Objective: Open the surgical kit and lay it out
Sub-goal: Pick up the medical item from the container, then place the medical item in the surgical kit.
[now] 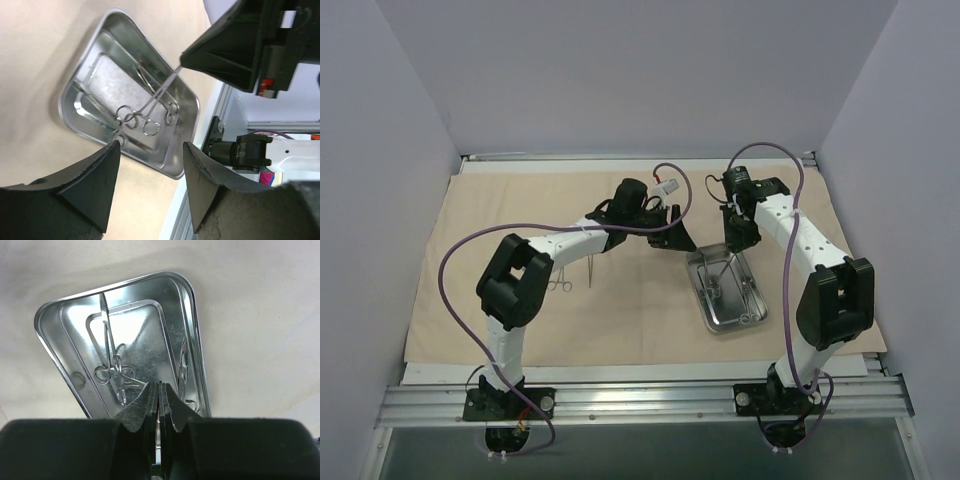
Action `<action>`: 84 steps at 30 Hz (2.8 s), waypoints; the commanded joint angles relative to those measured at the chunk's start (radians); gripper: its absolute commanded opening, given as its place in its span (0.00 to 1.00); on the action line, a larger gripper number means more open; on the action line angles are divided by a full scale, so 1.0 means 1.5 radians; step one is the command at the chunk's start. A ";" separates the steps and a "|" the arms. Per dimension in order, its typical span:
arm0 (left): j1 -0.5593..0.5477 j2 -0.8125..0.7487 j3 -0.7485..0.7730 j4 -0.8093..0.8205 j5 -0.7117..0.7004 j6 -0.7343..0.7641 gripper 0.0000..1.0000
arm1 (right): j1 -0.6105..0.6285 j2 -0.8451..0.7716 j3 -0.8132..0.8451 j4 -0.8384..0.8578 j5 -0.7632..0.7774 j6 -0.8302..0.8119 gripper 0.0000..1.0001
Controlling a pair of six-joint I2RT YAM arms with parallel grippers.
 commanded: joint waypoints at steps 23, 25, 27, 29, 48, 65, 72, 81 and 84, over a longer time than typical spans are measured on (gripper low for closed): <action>0.054 -0.041 0.044 0.009 0.115 0.071 0.63 | 0.004 -0.035 0.143 -0.087 -0.010 -0.014 0.00; 0.068 -0.045 0.045 0.006 0.130 0.080 0.63 | 0.009 -0.042 0.146 -0.094 -0.014 -0.015 0.00; 0.076 -0.051 0.045 0.005 0.150 0.082 0.64 | 0.017 -0.052 0.148 -0.094 -0.018 -0.020 0.00; 0.085 -0.055 0.052 -0.010 0.178 0.094 0.65 | 0.029 -0.068 0.147 -0.092 -0.030 -0.020 0.00; 0.076 -0.073 -0.018 0.240 0.312 -0.045 0.67 | 0.115 -0.115 0.183 -0.075 -0.128 -0.012 0.00; 0.036 -0.071 -0.053 0.284 0.286 -0.029 0.69 | 0.126 -0.138 0.172 -0.069 -0.183 -0.004 0.00; 0.013 -0.067 -0.061 0.283 0.291 -0.031 0.66 | 0.126 -0.142 0.169 -0.059 -0.191 0.004 0.00; 0.033 -0.093 -0.056 0.190 0.212 -0.045 0.02 | 0.103 -0.128 0.167 -0.061 -0.195 0.052 0.30; 0.060 -0.129 -0.067 0.107 0.124 -0.032 0.02 | 0.067 -0.141 0.130 -0.037 -0.251 0.072 0.47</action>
